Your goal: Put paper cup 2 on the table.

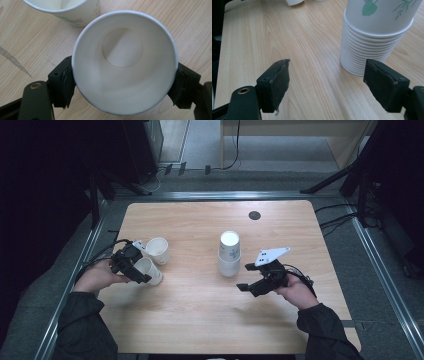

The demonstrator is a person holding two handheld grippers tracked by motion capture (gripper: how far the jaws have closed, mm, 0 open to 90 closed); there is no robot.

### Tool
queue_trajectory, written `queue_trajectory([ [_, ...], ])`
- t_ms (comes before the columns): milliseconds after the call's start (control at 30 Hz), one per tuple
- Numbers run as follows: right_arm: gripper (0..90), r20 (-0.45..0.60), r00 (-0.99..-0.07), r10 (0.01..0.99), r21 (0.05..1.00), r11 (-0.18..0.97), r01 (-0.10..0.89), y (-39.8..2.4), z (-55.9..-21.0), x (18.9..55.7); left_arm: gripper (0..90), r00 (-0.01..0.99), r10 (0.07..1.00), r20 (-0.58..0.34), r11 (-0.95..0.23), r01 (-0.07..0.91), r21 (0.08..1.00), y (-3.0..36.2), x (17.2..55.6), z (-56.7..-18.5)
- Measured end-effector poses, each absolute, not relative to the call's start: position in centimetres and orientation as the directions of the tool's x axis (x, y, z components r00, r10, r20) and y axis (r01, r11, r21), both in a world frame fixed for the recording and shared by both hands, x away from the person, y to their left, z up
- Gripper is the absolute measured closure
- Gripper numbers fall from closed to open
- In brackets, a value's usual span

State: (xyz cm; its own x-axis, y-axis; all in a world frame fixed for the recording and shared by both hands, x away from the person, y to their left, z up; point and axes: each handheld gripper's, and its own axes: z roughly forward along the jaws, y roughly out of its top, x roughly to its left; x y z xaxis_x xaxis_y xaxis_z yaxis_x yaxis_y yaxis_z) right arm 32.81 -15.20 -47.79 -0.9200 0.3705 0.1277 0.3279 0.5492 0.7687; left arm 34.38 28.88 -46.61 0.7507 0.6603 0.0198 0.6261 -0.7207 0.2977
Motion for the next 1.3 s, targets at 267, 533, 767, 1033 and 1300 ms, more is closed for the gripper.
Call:
queue_trajectory([
  [267, 21.5, 0.129, -0.92, 0.369, 0.769, 0.548, 0.328, -15.2, -47.8, 32.8, 19.8, 0.746, 0.666, 0.009, -0.714, 0.633, 0.298, 28.5, 34.5, -46.7],
  [533, 21.5, 0.128, -0.921, 0.368, 0.768, 0.55, 0.327, -15.2, -47.8, 32.8, 14.8, 0.724, 0.69, -0.025, -0.683, 0.662, 0.31, 28.4, 34.8, -46.5],
  [767, 21.5, 0.128, -0.921, 0.368, 0.769, 0.55, 0.326, -15.2, -47.8, 32.8, 13.5, 0.726, 0.685, -0.05, -0.678, 0.662, 0.319, 28.4, 34.6, -46.2],
  [1033, 21.5, 0.126, -0.922, 0.367, 0.77, 0.549, 0.324, -15.2, -47.7, 32.8, 13.3, 0.721, 0.687, -0.089, -0.65, 0.664, 0.37, 29.2, 34.0, -45.0],
  [1300, 21.5, 0.122, -0.92, 0.371, 0.771, 0.548, 0.323, -15.3, -47.7, 32.8, 13.3, 0.72, 0.688, -0.086, -0.629, 0.652, 0.422, 30.0, 33.2, -43.0],
])
